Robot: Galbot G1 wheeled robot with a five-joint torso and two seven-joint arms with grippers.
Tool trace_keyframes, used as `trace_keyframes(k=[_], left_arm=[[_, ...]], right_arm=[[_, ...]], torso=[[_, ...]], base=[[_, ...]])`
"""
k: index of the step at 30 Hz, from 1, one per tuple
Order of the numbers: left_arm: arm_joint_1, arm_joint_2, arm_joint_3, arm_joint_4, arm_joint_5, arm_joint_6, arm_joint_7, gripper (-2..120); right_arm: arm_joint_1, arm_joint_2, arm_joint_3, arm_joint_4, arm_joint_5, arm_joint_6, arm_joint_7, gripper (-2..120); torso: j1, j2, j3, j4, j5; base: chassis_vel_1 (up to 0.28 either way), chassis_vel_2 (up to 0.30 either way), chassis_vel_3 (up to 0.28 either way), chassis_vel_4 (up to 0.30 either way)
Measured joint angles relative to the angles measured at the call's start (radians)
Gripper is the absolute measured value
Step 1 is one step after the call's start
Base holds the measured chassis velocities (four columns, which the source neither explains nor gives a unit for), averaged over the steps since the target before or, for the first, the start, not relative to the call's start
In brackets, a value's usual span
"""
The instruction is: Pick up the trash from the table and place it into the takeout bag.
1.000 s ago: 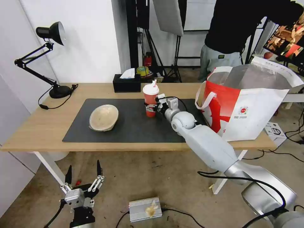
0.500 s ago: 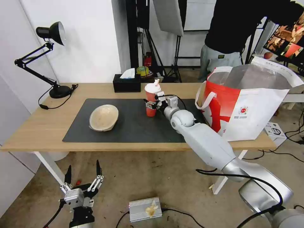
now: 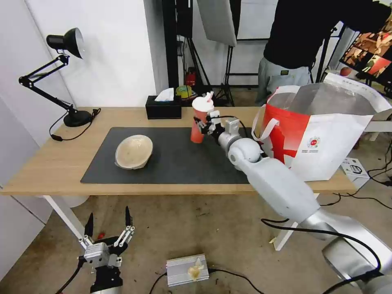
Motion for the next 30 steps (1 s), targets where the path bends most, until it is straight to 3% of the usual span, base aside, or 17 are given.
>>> trace_keyframes(k=[4, 14, 22, 30], left_arm=[[0.007, 0.004, 0.004, -0.010, 0.002, 0.000, 0.000, 100], [0.035, 0.013, 0.013, -0.045, 0.010, 0.000, 0.000, 100], [0.049, 0.030, 0.008, -0.081, 0.006, 0.000, 0.001, 100], [0.043, 0.042, -0.005, -0.091, -0.016, 0.002, 0.001, 100]], right_arm=[[-0.001, -0.062, 0.028, 0.113, 0.039, -0.024, 0.022, 5], [-0.010, -0.281, 0.096, 0.382, 0.159, -0.088, 0.065, 5], [-0.033, -0.405, 0.197, 0.497, 0.237, -0.116, 0.091, 5], [-0.052, -0.514, 0.294, 0.524, 0.275, -0.118, 0.094, 5]], torso=[[0.000, 0.000, 0.000, 0.0001, 0.0000], [0.000, 0.000, 0.000, -0.0001, 0.0000], [0.000, 0.000, 0.000, 0.0000, 0.0000], [0.000, 0.000, 0.000, -0.0001, 0.0000]], base=[[0.000, 0.000, 0.000, 0.000], [0.000, 0.000, 0.000, 0.000], [0.000, 0.000, 0.000, 0.000], [0.000, 0.000, 0.000, 0.000]])
